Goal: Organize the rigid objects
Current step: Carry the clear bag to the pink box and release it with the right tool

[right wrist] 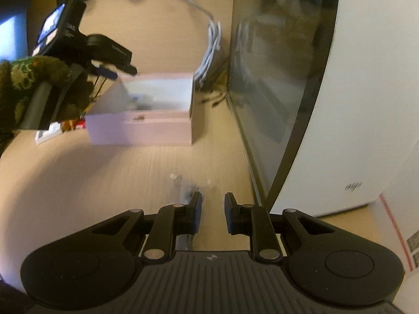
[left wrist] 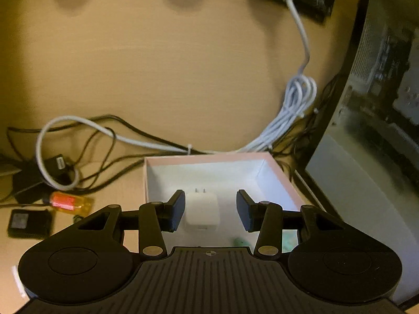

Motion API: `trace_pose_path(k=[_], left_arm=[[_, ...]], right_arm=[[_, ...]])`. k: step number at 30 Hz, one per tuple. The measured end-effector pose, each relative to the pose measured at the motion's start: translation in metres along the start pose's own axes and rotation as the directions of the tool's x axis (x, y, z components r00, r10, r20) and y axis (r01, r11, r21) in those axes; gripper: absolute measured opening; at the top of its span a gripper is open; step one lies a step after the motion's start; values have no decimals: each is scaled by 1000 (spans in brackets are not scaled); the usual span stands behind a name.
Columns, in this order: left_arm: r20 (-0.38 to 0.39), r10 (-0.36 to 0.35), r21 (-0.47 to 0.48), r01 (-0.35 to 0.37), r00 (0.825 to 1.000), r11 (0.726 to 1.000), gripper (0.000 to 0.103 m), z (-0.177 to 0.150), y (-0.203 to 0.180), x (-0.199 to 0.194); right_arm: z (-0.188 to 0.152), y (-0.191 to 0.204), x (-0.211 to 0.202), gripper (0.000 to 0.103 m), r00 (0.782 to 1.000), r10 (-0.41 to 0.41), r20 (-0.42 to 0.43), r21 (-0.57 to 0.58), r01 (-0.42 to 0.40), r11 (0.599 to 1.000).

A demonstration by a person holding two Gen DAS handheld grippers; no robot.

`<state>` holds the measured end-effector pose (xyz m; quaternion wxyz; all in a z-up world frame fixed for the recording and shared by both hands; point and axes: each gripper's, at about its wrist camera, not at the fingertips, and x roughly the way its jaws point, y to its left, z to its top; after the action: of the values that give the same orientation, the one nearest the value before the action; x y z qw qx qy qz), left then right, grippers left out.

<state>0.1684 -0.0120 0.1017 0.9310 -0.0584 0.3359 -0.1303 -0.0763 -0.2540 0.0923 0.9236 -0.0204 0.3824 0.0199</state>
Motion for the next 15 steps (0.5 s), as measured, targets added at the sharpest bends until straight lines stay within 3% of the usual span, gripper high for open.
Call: trace_pose_path(k=[3, 8, 15], left_arm=[[16, -34, -41, 35, 999, 999, 47, -11, 6, -27], [-61, -85, -52, 82, 994, 995, 47, -56, 15, -75], [-160, -37, -63, 27, 986, 998, 47, -114, 42, -123]], right_arm=[[-3, 5, 6, 28, 1000, 20, -24, -5, -20, 1000], [0, 13, 32, 29, 998, 60, -35, -22, -61, 998], [1, 15, 75, 29, 995, 46, -93, -25, -48, 999]])
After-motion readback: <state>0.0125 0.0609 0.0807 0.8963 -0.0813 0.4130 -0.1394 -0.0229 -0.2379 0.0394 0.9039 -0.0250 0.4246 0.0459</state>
